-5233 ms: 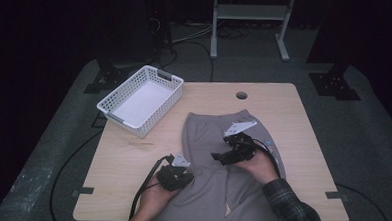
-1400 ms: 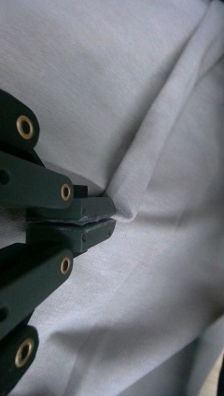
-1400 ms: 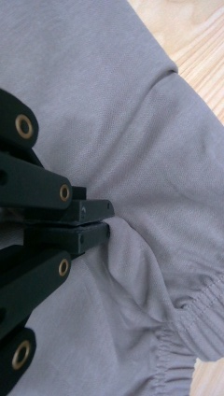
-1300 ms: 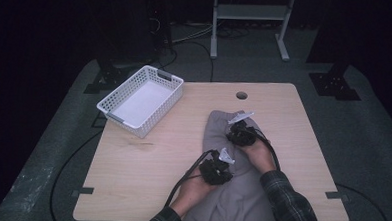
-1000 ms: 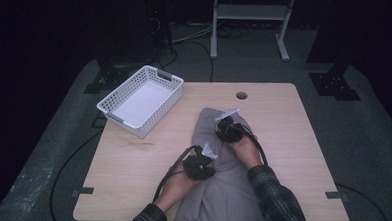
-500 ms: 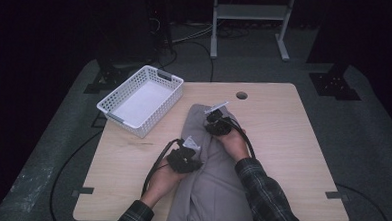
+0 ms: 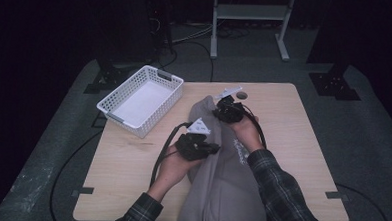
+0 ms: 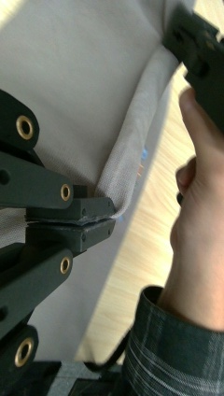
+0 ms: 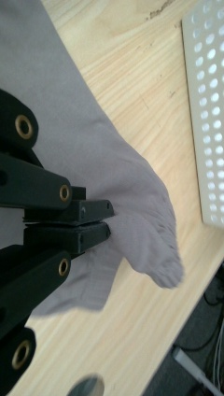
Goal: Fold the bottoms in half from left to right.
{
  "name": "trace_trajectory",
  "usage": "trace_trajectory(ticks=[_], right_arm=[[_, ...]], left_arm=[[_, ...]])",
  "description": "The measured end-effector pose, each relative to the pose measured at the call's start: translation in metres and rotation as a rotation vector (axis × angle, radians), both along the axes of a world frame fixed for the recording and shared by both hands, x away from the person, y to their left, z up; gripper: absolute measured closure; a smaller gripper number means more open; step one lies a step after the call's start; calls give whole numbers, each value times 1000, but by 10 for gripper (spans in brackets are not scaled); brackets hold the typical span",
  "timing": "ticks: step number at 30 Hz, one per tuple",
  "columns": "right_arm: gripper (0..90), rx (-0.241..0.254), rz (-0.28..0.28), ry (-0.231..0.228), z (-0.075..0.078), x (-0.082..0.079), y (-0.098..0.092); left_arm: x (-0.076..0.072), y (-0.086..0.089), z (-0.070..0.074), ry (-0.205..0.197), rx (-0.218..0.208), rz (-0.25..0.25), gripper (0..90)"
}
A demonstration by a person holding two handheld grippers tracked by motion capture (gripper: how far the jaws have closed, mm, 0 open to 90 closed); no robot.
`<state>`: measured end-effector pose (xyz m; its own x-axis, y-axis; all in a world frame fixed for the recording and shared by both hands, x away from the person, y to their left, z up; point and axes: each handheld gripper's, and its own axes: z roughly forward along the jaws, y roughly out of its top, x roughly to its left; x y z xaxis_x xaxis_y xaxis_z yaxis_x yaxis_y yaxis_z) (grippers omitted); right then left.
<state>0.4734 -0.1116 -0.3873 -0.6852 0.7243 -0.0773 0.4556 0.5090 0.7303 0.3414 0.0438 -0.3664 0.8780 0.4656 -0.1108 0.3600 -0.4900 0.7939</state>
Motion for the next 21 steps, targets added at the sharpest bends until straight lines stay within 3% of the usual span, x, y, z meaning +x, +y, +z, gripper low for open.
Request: trace_trajectory(ticks=[4, 7, 14, 17, 21], right_arm=[[880, -6, -12, -5, 5, -3, -16], [879, -12, -21, -4, 2, -5, -30], [877, -30, -79, 48, -27, -6, -64], [870, -35, -105, 75, -41, -6, -76], [705, -24, -131, 92, -53, -8, -88]], left_arm=[[-1, -29, -2, -2, -19, -41, 887], [0, -53, -11, 11, -28, -64, 887], [5, -89, -46, 69, -14, -103, 880], [6, -94, -57, 89, -16, -118, 805], [9, -78, -54, 67, -26, -85, 676]])
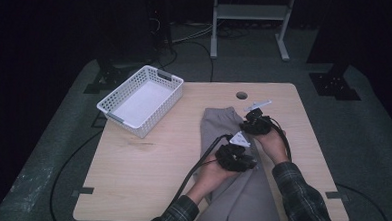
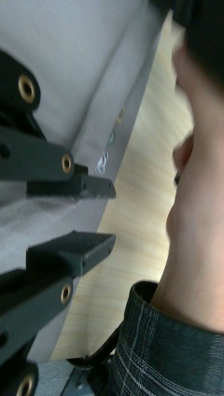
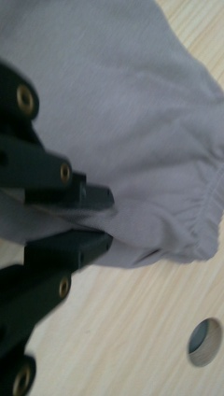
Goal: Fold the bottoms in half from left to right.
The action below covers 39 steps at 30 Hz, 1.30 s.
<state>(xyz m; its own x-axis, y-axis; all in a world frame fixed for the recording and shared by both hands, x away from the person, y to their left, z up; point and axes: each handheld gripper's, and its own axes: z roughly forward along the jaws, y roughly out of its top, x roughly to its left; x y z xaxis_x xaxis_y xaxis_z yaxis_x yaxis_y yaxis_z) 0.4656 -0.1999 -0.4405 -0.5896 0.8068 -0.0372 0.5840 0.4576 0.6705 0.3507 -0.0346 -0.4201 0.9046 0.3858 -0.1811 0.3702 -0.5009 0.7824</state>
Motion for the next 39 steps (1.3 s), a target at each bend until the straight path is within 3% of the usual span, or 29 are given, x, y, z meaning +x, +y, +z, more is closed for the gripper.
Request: trace_trajectory(ticks=[4, 10, 17, 22, 28, 34, 39], right_arm=[[609, 69, -7, -15, 4, -9, -11], [498, 102, 6, -42, 12, -34, -18], [411, 108, 47, -47, 13, -73, -17], [378, 93, 59, -35, 7, -93, -19], [341, 82, 67, 4, -2, -114, -19], [326, 35, 92, 22, -8, -127, -14], [324, 2, 79, 25, -12, -131, -21]], left_arm=[[5, 37, 9, -27, 0, 68, 610], [5, 91, 4, -49, 68, 175, 557], [-4, 127, -17, 0, 145, 239, 535], [-11, 133, -29, 32, 170, 239, 515], [-16, 126, -42, 65, 202, 223, 485], [-20, 123, -41, 29, 284, 187, 778], [-16, 132, -40, 38, 285, 203, 829]])
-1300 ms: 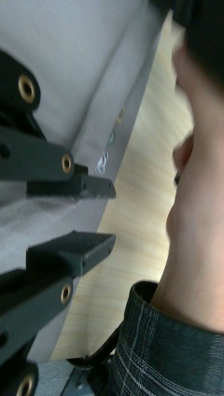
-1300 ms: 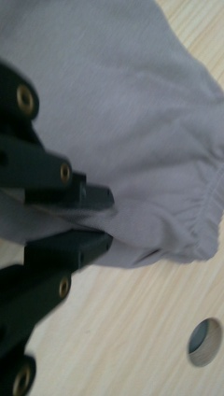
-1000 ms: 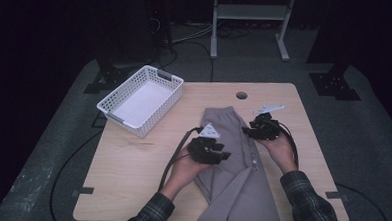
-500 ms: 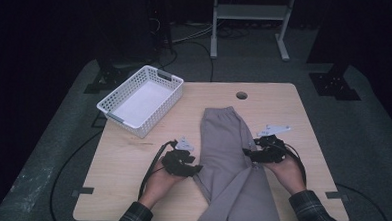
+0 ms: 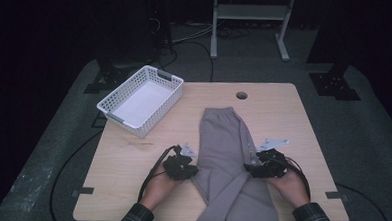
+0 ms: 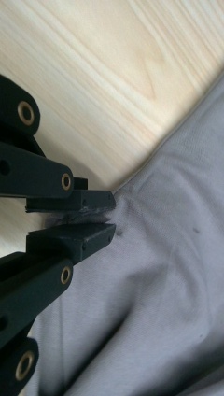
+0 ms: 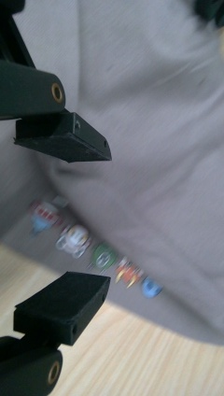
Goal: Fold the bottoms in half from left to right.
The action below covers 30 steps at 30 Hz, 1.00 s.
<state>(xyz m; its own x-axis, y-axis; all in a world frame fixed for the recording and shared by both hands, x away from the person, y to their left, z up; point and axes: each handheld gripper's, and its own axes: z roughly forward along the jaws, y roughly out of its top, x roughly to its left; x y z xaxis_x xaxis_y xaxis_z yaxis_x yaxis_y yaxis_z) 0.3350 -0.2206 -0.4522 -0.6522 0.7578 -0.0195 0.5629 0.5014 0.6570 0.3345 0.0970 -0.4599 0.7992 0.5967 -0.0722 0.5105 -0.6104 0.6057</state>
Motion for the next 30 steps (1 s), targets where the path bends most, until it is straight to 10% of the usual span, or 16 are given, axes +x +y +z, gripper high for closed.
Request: trace_trajectory(ticks=[7, 13, 21, 30], right_arm=[[329, 43, 2, 0, 5, -7, 9], [330, -38, -7, 32, -5, -6, 22], [727, -84, -20, 18, -4, -8, 13], [873, -96, -43, 48, -4, -4, 2]], left_arm=[[0, -3, 0, -17, 16, -7, 830], [-1, -3, 0, -14, 15, -2, 830], [0, -2, 1, -9, 18, -2, 831], [2, -1, 1, -8, 19, 14, 844]])
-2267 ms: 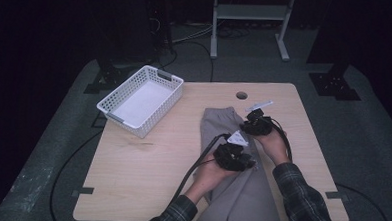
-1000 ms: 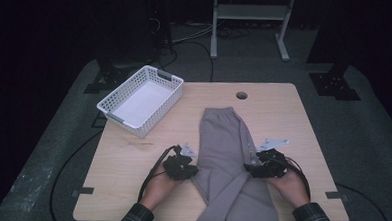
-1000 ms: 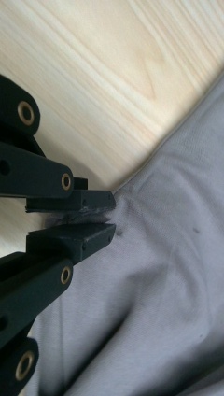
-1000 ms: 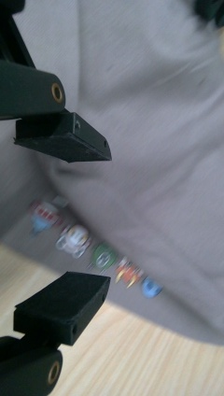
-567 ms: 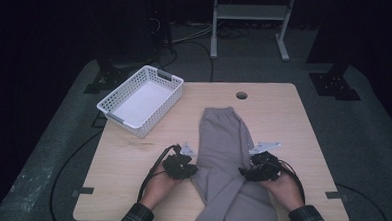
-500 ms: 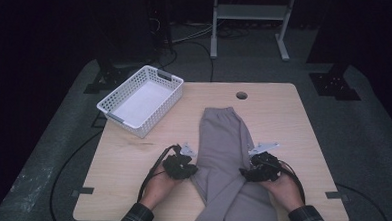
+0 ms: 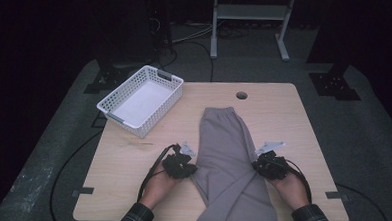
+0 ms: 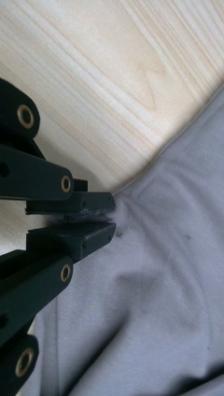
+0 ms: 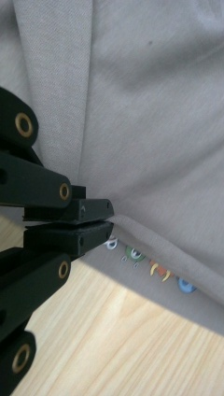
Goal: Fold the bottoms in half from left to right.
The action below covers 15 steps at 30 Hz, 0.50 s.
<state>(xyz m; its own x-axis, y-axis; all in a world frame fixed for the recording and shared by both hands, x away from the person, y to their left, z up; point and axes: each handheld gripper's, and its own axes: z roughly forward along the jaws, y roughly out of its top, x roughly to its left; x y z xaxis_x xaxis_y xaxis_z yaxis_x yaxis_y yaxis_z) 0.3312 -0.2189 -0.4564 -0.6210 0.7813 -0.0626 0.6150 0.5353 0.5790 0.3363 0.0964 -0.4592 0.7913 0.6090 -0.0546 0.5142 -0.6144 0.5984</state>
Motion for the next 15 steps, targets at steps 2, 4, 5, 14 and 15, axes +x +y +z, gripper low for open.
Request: trace_trajectory(ticks=[2, 4, 5, 14, 15], right_arm=[[878, -2, -15, 9, -1, 2, -4], [880, -1, -29, 17, -2, 4, -10], [881, 7, -38, 23, -2, 5, -14], [877, 14, -29, -10, -5, 27, -14], [877, 14, -25, -16, -5, 31, -14]], left_arm=[[1, 1, 0, -3, 1, 6, 849], [4, 1, 0, -6, 6, 14, 855], [5, 1, 0, -11, 8, 14, 855], [33, -1, -1, -54, 15, 65, 855], [37, -1, -1, -55, 15, 74, 855]])
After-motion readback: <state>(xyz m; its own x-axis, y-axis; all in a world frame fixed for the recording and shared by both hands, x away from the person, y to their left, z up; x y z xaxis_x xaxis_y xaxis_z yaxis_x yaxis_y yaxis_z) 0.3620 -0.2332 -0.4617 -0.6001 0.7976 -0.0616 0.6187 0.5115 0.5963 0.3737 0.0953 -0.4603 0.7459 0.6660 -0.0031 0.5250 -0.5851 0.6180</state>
